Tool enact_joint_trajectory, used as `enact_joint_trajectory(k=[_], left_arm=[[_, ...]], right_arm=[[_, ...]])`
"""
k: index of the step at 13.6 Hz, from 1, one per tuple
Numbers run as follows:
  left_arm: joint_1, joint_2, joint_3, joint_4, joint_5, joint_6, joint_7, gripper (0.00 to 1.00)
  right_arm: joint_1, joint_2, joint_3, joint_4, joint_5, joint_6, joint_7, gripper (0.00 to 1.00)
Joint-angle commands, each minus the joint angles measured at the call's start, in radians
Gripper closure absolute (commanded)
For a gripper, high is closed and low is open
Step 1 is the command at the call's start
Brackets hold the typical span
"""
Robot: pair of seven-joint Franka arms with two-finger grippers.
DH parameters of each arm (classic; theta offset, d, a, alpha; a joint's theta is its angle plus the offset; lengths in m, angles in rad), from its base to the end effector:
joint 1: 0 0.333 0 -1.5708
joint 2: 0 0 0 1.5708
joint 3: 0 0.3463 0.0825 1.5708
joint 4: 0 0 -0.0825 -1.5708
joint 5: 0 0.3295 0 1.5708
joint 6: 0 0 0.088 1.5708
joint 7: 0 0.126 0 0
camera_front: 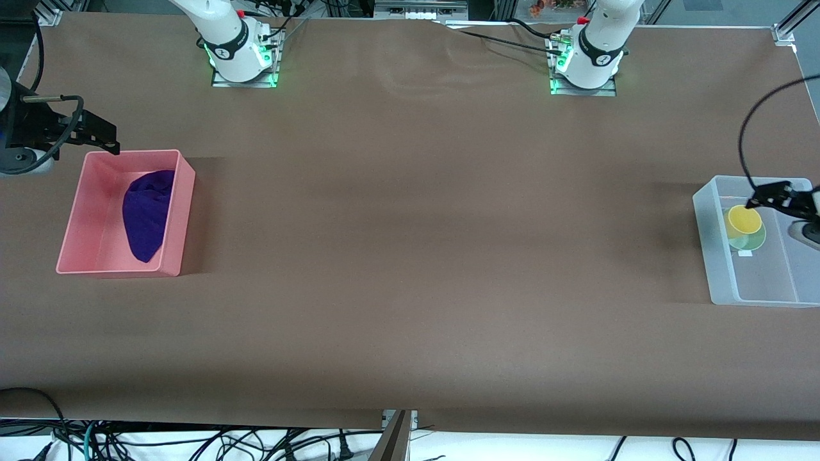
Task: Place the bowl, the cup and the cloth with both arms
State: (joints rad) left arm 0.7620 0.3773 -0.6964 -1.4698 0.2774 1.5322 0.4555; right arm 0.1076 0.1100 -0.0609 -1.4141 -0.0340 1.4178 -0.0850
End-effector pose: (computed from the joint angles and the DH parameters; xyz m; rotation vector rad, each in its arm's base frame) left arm 0.5655 0.1364 0.5060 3.0345 -0.6203 -0.3554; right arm 0.5189 0.0217 0.6315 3.0923 0.1987 -0.1657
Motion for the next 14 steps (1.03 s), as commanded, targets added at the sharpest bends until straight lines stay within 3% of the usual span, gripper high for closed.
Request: enact_joint_trajectory(k=[1, 2, 4, 7, 9, 12, 14], left_arm=[[-0.001, -0.02, -0.115, 0.042, 0.026, -0.087, -0.184, 0.0], [-0.001, -0.023, -0.142, 0.055, 0.02, -0.093, -0.204, 0.0], [-0.082, -0.092, -0.106, 0.034, -0.01, -0.083, -0.212, 0.0], [-0.411, -0.182, 0.298, -0.004, -0.185, -0.044, -0.213, 0.0], [-0.55, -0.257, 0.472, -0.103, -0.247, 0.081, -0.225, 0.0], [-0.696, -0.415, 0.578, -0.312, -0.245, 0.2, -0.421, 0.0], [-0.734, -0.432, 0.598, -0.329, -0.248, 0.2, -0.5, 0.0]], right_arm=[[-0.003, 0.005, 0.007, 0.018, -0.014, -0.004, 0.011, 0.0], [-0.003, 0.005, 0.007, 0.018, -0.014, -0.004, 0.01, 0.0], [-0.002, 0.007, 0.007, 0.018, -0.014, -0.004, 0.011, 0.0], [-0.003, 0.007, 0.007, 0.018, -0.015, -0.004, 0.011, 0.0], [-0.003, 0.007, 0.007, 0.018, -0.015, -0.004, 0.011, 0.0], [-0.003, 0.007, 0.007, 0.018, -0.015, -0.004, 0.01, 0.0], [-0.003, 0.007, 0.007, 0.018, -0.015, -0.004, 0.01, 0.0]])
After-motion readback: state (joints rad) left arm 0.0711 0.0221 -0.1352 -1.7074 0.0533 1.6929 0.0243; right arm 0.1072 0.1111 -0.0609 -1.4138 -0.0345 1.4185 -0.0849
